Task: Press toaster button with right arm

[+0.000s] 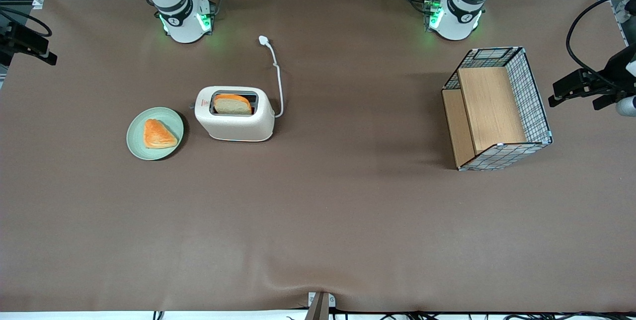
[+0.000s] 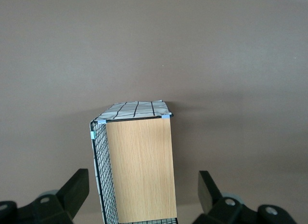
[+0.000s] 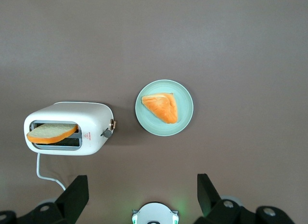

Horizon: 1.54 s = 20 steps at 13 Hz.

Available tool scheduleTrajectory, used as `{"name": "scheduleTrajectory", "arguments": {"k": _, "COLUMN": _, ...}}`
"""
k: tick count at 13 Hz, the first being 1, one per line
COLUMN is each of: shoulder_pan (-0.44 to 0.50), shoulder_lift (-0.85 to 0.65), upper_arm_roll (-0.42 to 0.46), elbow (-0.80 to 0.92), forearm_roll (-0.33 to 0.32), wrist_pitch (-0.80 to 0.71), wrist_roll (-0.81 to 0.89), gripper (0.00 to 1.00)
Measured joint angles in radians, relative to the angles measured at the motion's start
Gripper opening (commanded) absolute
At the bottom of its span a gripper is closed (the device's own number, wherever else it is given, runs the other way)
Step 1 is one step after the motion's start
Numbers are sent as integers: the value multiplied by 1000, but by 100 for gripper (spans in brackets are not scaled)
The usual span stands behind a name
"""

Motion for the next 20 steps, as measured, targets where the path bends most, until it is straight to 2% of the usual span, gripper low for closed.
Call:
{"name": "scheduleTrajectory", "arguments": {"k": 8, "shoulder_pan": -3, "shoulder_lift": 14, "upper_arm_roll": 0, "elbow": 0, "forearm_roll": 11, "wrist_pitch": -53, "wrist_roll": 0, "gripper": 100}}
{"name": "scheduleTrajectory", "arguments": {"k": 11, "shoulder_pan": -7, "shoulder_lift": 56, "upper_arm_roll": -1, "elbow": 0, "forearm_roll": 59, "wrist_pitch": -113, "wrist_roll": 0, "gripper": 100}}
{"name": "scheduleTrajectory", "arguments": {"k": 14, "shoulder_pan": -8, "shoulder_lift": 88, "upper_arm_roll": 0, "elbow": -8, "forearm_roll": 80, "wrist_pitch": -144, "wrist_roll": 0, "gripper": 100}}
{"name": "scheduleTrajectory", "arguments": {"k": 16, "shoulder_pan": -8, "shoulder_lift": 100, "upper_arm_roll": 1, "elbow": -41, "forearm_roll": 92, "wrist_pitch": -146, "wrist_roll": 0, "gripper": 100}}
{"name": "scheduleTrajectory", "arguments": {"k": 20, "shoulder_pan": -29, "shoulder_lift": 122, "upper_arm_roll": 0, "elbow": -164, "forearm_roll": 168, "wrist_pitch": -101, "wrist_roll": 3, "gripper": 100}}
